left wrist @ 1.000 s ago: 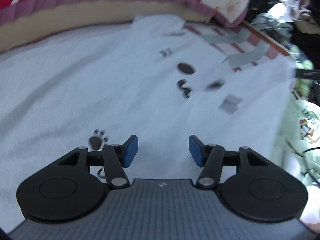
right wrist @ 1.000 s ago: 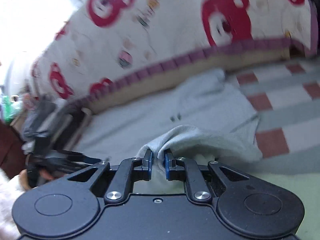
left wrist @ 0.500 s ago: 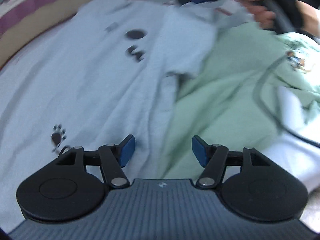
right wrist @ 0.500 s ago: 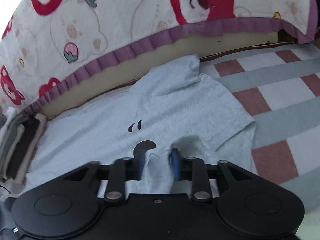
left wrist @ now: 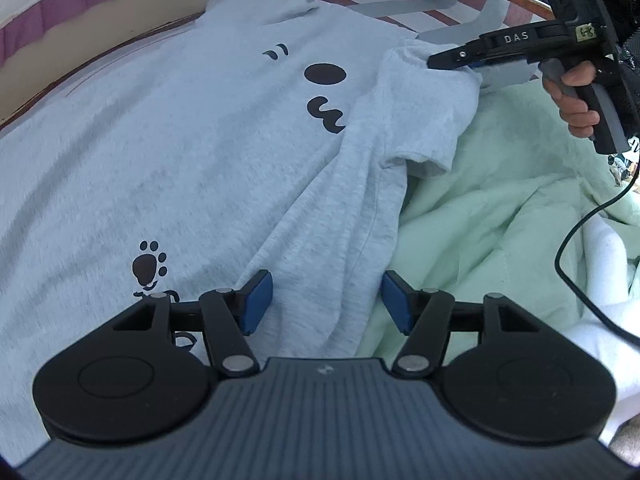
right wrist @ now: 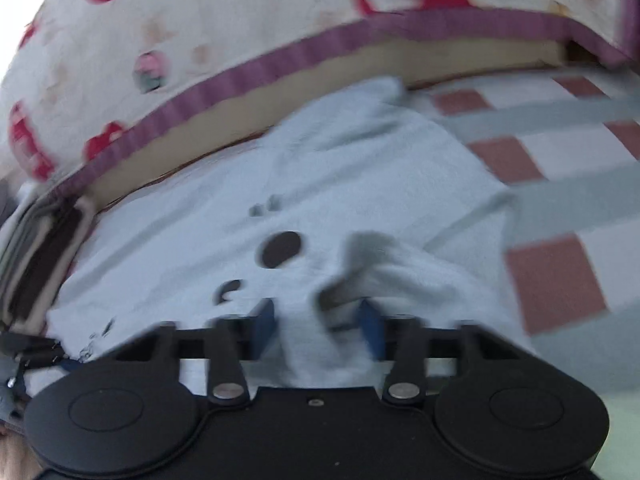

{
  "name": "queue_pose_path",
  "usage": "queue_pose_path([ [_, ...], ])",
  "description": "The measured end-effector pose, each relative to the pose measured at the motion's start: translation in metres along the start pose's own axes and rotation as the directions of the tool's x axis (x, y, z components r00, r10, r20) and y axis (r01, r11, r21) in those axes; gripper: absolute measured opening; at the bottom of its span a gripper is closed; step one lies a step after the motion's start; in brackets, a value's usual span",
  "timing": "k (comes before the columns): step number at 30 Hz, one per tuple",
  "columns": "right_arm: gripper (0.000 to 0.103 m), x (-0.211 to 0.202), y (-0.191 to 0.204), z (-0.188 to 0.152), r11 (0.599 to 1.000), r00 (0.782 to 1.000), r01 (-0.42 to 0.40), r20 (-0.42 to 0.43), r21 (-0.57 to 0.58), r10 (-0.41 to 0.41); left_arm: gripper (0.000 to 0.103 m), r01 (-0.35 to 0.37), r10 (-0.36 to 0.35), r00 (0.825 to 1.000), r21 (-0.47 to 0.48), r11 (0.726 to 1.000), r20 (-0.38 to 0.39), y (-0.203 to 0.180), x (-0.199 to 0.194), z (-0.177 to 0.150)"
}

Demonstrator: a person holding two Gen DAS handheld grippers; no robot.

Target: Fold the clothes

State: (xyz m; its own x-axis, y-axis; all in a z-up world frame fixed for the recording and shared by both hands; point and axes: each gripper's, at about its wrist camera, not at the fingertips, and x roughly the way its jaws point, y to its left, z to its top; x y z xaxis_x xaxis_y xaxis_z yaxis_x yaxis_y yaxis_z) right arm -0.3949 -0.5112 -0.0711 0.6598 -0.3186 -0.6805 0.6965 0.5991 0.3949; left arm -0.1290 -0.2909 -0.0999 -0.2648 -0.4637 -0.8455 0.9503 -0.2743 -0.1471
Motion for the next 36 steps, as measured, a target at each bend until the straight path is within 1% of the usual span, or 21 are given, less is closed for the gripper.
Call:
queue_pose_path([
  [1, 0.006, 0.001, 0.001, -0.001, 1.0, 1.0, 0.001, -0.002, -0.004, -0.001, 0.06, -0.003, 0.003, 1.0, 0.004, 1.0, 0.004, -0.001, -0.002, -0.001],
  [5, 0.006, -0.019, -0.005, -0.007, 0.999, 0.999, 0.036, -0.012, 0.041, -0.036, 0.06, -0.018, 0.017, 0.999, 0.04, 0.999, 0.027, -0.006, -0.009, -0.004],
  [6, 0.006, -0.024, -0.007, -0.009, 0.998, 0.999, 0.045, -0.014, 0.052, -0.044, 0.063, -0.023, 0.021, 0.999, 0.05, 0.998, 0.032, -0.007, -0.011, -0.005],
  [8, 0.006, -0.034, -0.01, -0.013, 0.995, 0.998, 0.062, -0.02, 0.075, -0.061, 0.063, -0.028, 0.025, 0.999, 0.075, 0.997, 0.043, -0.011, -0.014, -0.006],
  [12, 0.005, -0.053, -0.016, -0.019, 0.988, 0.995, 0.098, -0.032, 0.119, -0.094, 0.063, -0.006, -0.005, 0.997, 0.155, 0.988, 0.074, -0.026, -0.014, -0.003],
  [14, 0.006, -0.063, -0.019, -0.023, 0.983, 0.993, 0.115, -0.039, 0.141, -0.111, 0.064, -0.001, -0.013, 0.997, 0.167, 0.986, 0.078, -0.03, -0.012, 0.0],
  [16, 0.006, -0.073, -0.022, -0.026, 0.978, 0.991, 0.133, -0.046, 0.163, -0.127, 0.064, -0.011, -0.001, 0.998, 0.17, 0.985, 0.068, -0.029, -0.01, -0.001],
  [17, 0.007, -0.074, -0.025, -0.028, 0.974, 0.991, 0.131, -0.047, 0.185, -0.124, 0.064, -0.018, 0.007, 0.998, 0.17, 0.985, 0.064, -0.028, -0.009, -0.002],
  [18, 0.01, -0.067, -0.031, -0.031, 0.968, 0.994, 0.105, -0.043, 0.23, -0.098, 0.064, -0.023, 0.013, 0.998, 0.166, 0.986, 0.06, -0.027, -0.009, -0.002],
  [19, 0.011, -0.06, -0.037, -0.034, 0.958, 0.997, 0.079, -0.037, 0.275, -0.071, 0.064, -0.024, 0.014, 0.998, 0.158, 0.987, 0.059, -0.026, -0.009, -0.002],
  [20, 0.016, -0.053, -0.043, -0.037, 0.947, 0.998, 0.054, -0.031, 0.317, -0.046, 0.064, -0.025, 0.016, 0.998, 0.149, 0.989, 0.058, -0.024, -0.01, -0.002],
  [21, 0.027, -0.05, -0.047, -0.04, 0.934, 0.999, 0.035, -0.03, 0.355, -0.026, 0.064, -0.027, 0.019, 0.998, 0.14, 0.99, 0.057, -0.022, -0.01, -0.002],
  [22, 0.034, -0.047, -0.05, -0.043, 0.926, 0.999, 0.029, -0.038, 0.376, -0.016, 0.064, -0.031, 0.024, 0.998, 0.134, 0.991, 0.053, -0.02, -0.009, -0.001],
  [23, 0.048, -0.047, -0.05, -0.045, 0.927, 0.999, 0.039, -0.046, 0.374, -0.024, 0.064, -0.035, 0.028, 0.998, 0.128, 0.991, 0.049, -0.019, -0.009, -0.001],
  [24, 0.052, -0.048, -0.051, -0.048, 0.926, 0.998, 0.045, -0.049, 0.376, -0.029, 0.064, -0.038, 0.032, 0.999, 0.122, 0.992, 0.044, -0.017, -0.008, -0.001],
  [27, 0.053, -0.056, -0.055, -0.059, 0.916, 0.999, 0.037, -0.029, 0.4, -0.028, 0.065, -0.029, 0.025, 0.999, 0.099, 0.995, 0.034, -0.014, -0.006, -0.001],
  [29, 0.054, -0.06, -0.056, -0.066, 0.912, 1.0, 0.029, -0.018, 0.409, -0.023, 0.069, -0.001, -0.002, 1.0, 0.081, 0.997, 0.031, -0.013, -0.005, -0.001],
  [31, 0.056, -0.054, -0.051, -0.069, 0.926, 1.0, 0.009, -0.028, 0.378, 0.002, 0.069, 0.027, -0.029, 0.999, 0.07, 0.997, 0.024, -0.013, -0.004, -0.001],
  [32, 0.061, -0.051, -0.048, -0.071, 0.932, 0.999, -0.001, -0.033, 0.362, 0.014, 0.069, 0.033, -0.034, 0.999, 0.069, 0.997, 0.026, -0.013, -0.004, -0.001],
  [33, 0.064, -0.048, -0.045, -0.073, 0.938, 0.999, -0.012, -0.039, 0.347, 0.027, 0.069, 0.036, -0.038, 0.999, 0.07, 0.997, 0.031, -0.013, -0.005, -0.001],
  [36, 0.064, -0.039, -0.037, -0.078, 0.953, 0.996, -0.044, -0.056, 0.3, 0.063, 0.069, 0.059, -0.064, 0.995, 0.066, 0.996, 0.073, -0.013, -0.012, 0.0],
])
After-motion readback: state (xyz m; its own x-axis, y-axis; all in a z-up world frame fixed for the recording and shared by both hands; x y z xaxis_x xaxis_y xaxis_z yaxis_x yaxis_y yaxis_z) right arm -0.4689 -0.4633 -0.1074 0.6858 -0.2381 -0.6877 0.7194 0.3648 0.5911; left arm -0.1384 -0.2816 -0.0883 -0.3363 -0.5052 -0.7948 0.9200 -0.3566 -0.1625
